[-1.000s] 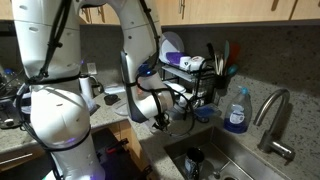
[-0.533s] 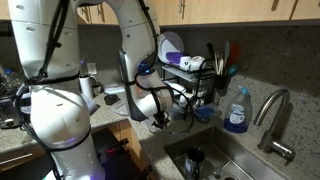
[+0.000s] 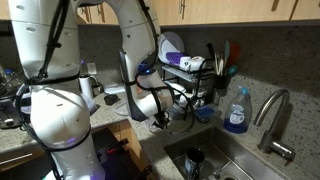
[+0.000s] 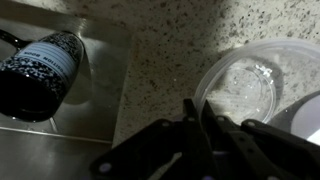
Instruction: Pour the sugar out of the clear bowl into the white bowl
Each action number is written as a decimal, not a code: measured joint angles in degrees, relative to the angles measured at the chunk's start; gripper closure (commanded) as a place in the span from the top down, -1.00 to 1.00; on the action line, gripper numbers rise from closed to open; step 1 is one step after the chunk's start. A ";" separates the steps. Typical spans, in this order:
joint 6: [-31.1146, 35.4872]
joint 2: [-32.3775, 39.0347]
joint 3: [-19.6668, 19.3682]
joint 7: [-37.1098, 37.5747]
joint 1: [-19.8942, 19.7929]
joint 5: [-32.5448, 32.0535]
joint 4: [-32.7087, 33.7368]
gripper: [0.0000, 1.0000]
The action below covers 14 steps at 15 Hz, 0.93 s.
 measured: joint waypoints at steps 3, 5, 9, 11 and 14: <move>0.00 0.00 -0.33 0.00 -0.08 0.00 0.02 -0.95; 0.00 0.10 -0.51 0.00 -0.13 0.00 -0.01 -0.95; 0.29 0.26 -0.61 0.00 -0.37 0.00 -0.01 -0.95; 0.71 0.38 -0.61 0.00 -0.76 0.00 -0.04 -0.95; 1.47 0.24 0.44 -6.18 -2.45 6.32 -0.77 -0.81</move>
